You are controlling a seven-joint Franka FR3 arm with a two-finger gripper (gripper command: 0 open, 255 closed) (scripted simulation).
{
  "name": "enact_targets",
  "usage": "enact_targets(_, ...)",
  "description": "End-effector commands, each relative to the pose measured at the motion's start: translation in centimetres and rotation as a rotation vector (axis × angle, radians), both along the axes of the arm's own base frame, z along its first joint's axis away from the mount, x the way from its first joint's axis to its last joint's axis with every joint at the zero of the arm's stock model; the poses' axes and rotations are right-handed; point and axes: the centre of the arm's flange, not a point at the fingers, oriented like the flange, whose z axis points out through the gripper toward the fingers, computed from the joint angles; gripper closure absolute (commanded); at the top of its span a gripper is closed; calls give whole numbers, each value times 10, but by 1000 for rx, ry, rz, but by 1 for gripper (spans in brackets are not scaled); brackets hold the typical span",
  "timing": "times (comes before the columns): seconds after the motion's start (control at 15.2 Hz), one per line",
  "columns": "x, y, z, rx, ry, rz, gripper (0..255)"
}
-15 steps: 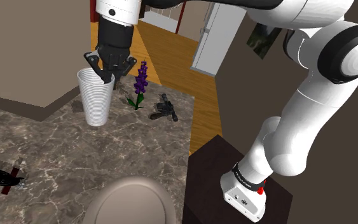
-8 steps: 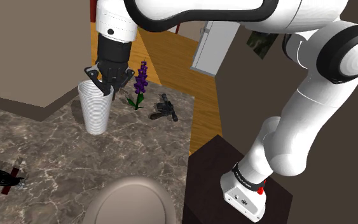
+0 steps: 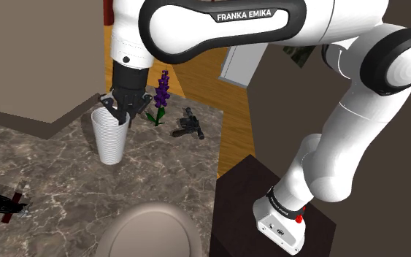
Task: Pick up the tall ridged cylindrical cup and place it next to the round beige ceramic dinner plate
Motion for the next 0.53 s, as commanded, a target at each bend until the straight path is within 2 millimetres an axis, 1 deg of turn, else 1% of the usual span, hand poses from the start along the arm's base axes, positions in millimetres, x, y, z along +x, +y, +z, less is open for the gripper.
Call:
enact_targets(0.0, 0, 1, -10, 0, -1, 0, 255)
enact_targets(0.46, 0, 1, -47, 0, -1, 0, 255)
